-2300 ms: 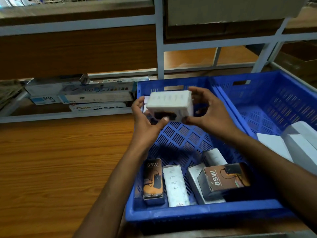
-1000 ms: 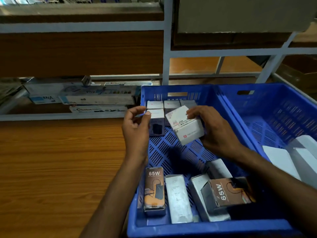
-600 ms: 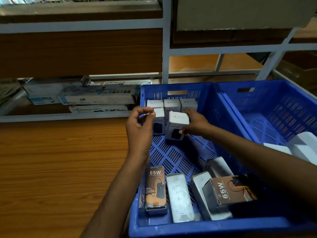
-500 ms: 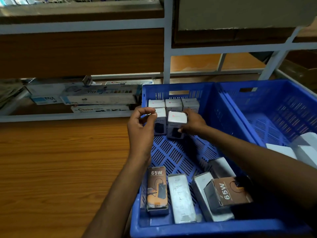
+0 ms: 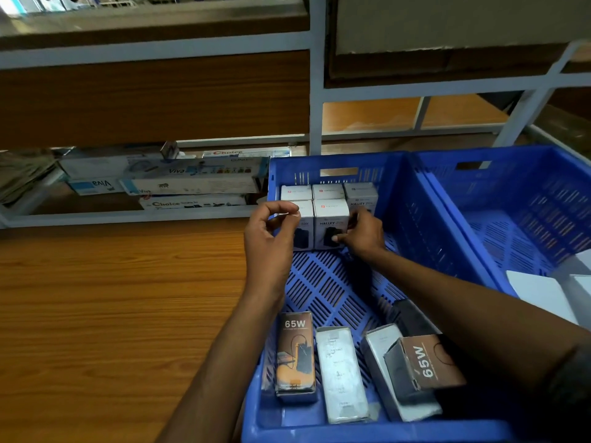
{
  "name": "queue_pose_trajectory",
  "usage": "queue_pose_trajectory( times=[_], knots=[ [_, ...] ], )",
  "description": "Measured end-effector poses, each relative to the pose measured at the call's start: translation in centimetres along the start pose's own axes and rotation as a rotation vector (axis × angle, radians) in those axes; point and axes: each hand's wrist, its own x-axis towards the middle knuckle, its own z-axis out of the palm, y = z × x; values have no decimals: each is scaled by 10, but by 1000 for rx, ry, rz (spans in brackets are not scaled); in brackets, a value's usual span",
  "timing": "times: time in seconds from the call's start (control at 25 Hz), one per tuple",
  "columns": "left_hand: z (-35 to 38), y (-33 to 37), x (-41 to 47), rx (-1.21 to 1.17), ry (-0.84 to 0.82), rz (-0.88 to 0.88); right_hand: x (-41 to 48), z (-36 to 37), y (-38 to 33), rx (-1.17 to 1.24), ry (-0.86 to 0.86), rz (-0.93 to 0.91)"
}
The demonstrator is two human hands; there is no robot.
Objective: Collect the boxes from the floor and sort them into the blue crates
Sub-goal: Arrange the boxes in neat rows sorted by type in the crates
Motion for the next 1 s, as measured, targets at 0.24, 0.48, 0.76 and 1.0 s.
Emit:
queue_pose_trajectory(
  times=[0.24, 0.48, 0.76, 1.0],
  knots=[
    [0, 1, -1, 43, -63, 36, -34, -34, -33, -113, -254, 121],
    [11, -12, -16, 370, -694, 46, -127, -121, -35, -546, -1121, -248],
    [6, -21, -25, 589, -1084, 20, -157, -145, -12, -662, -1070, -398],
    [11, -13, -30, 483, -993, -112, -132, -159, -23, 60, -538, -222]
  ],
)
